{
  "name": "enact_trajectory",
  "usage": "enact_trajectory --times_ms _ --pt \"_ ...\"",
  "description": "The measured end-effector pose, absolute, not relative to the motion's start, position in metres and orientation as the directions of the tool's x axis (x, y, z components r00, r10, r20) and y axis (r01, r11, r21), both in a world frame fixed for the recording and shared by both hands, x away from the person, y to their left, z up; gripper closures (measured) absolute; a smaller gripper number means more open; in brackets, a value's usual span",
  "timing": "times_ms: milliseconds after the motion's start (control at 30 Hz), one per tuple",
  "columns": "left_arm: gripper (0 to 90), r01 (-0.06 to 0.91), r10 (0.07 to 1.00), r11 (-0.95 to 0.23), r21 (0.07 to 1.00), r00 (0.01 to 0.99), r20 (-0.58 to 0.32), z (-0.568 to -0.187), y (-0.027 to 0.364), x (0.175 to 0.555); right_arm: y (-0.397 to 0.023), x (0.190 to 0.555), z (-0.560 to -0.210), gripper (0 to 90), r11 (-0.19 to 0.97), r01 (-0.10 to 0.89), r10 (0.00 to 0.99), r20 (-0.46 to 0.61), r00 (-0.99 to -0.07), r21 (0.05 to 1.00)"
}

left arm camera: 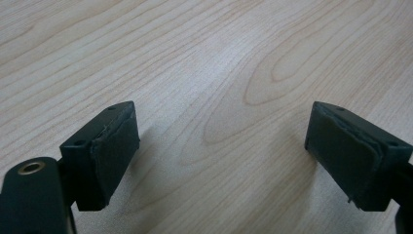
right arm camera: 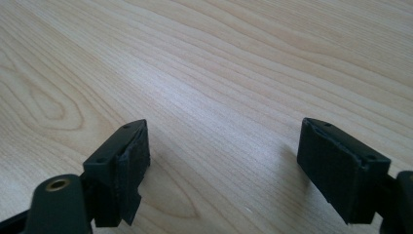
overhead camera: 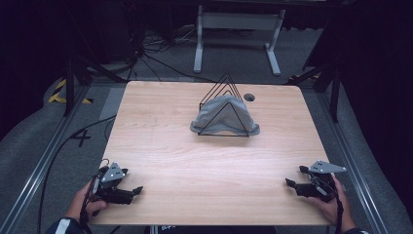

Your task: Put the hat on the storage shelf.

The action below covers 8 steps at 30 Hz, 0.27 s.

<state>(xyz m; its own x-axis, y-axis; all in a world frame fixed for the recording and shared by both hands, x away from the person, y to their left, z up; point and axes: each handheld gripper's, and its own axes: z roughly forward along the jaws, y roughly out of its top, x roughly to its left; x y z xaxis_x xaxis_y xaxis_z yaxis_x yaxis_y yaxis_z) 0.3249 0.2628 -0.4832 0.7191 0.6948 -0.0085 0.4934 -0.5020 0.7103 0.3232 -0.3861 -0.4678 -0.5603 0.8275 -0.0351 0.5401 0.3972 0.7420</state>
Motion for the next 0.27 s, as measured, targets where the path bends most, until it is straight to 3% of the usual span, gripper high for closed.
enact_trajectory --times_ms 267 --pt "10.5 0.5 0.699 -0.505 0.704 0.715 -0.007 -0.4832 0.2618 0.3259 -0.3859 0.3233 -0.4678 17.4 0.398 0.545 0.83 -0.036 -0.557 0.738"
